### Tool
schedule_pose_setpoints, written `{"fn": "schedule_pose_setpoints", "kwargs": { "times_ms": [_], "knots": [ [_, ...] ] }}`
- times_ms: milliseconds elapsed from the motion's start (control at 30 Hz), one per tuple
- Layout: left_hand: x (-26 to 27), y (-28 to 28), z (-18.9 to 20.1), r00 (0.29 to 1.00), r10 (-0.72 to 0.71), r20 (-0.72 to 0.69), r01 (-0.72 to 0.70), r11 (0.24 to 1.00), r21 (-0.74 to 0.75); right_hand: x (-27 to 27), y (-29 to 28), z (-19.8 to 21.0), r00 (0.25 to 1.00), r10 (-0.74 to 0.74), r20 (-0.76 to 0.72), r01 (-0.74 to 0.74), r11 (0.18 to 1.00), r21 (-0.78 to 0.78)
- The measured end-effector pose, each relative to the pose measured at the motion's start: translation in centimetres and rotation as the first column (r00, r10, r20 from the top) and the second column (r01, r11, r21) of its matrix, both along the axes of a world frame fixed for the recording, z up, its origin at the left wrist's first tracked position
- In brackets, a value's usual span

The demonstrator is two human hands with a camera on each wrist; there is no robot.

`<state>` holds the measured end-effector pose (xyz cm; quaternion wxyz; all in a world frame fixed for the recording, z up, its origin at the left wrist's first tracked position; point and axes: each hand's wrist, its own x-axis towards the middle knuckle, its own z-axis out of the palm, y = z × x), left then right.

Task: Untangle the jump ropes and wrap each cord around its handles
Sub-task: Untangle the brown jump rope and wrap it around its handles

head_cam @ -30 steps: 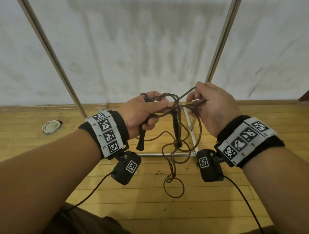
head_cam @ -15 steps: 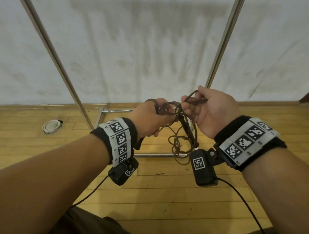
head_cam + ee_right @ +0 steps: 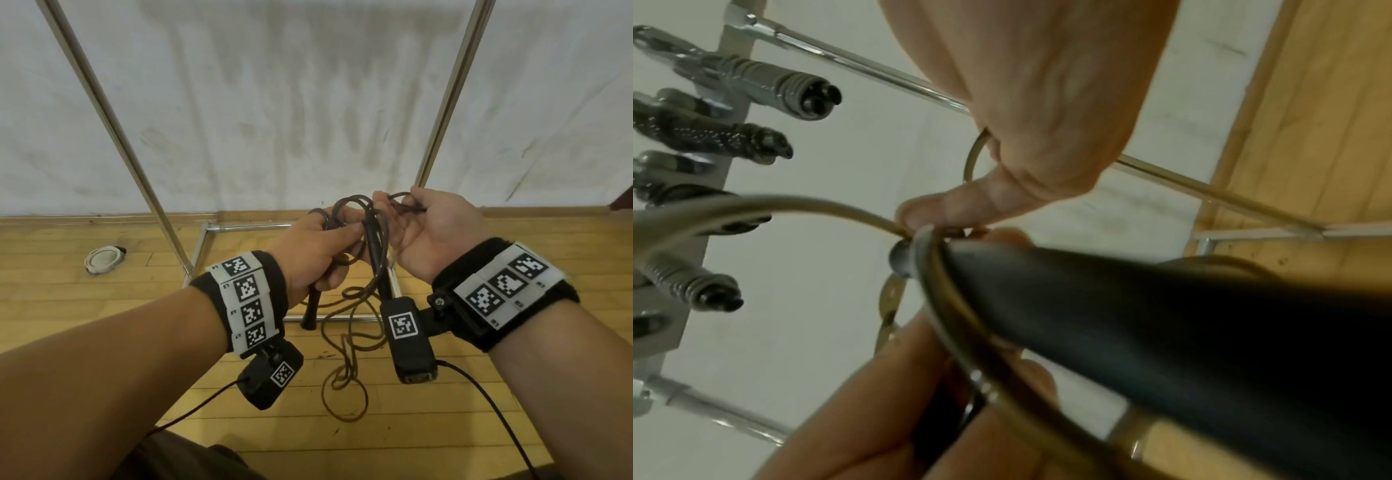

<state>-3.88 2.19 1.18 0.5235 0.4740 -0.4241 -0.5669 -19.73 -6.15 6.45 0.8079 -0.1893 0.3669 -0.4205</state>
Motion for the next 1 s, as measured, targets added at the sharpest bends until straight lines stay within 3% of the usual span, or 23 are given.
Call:
{"fn": "schedule_pose_setpoints", "kwargs": {
  "times_ms": [100, 267, 367, 467, 600, 767, 1000],
  "knots": [
    [-0.1, -0.1, -0.1, 0.998, -0.033, -0.062, 0.035, 0.999, 0.035, -0.2, -0.2, -0.4, 1.000, -0.009, 0.002, 0.009, 1.000, 0.008],
    [0.6, -0.1, 0.1, 0.989, -0.074, 0.131, 0.060, 0.992, 0.108, -0.7, -0.5, -0.7, 0.992, -0.033, -0.125, 0.029, 0.999, -0.037],
    [1.1, 0.1, 0.6, 0.971, -0.162, 0.173, 0.141, 0.982, 0.130, -1.0, -0.6, -0.9, 0.988, -0.049, -0.149, 0.037, 0.996, -0.083],
    [1.2, 0.1, 0.8, 0.972, -0.113, 0.206, 0.086, 0.987, 0.136, -0.9, -0.6, -1.2, 0.984, -0.071, -0.160, 0.052, 0.991, -0.124],
    [1.1, 0.0, 0.4, 0.990, 0.034, 0.134, -0.055, 0.985, 0.161, -0.7, -0.7, -1.7, 0.975, -0.081, -0.207, 0.056, 0.991, -0.126],
    [1.2, 0.0, 0.5, 0.998, 0.049, -0.035, -0.045, 0.993, 0.107, -0.8, -0.7, -2.4, 0.940, -0.025, -0.341, -0.015, 0.993, -0.115],
    [1.2, 0.1, 0.7, 0.999, -0.006, 0.050, 0.004, 0.999, 0.040, -0.8, -0.4, -2.9, 0.858, 0.019, -0.514, -0.124, 0.977, -0.171]
  ]
}}
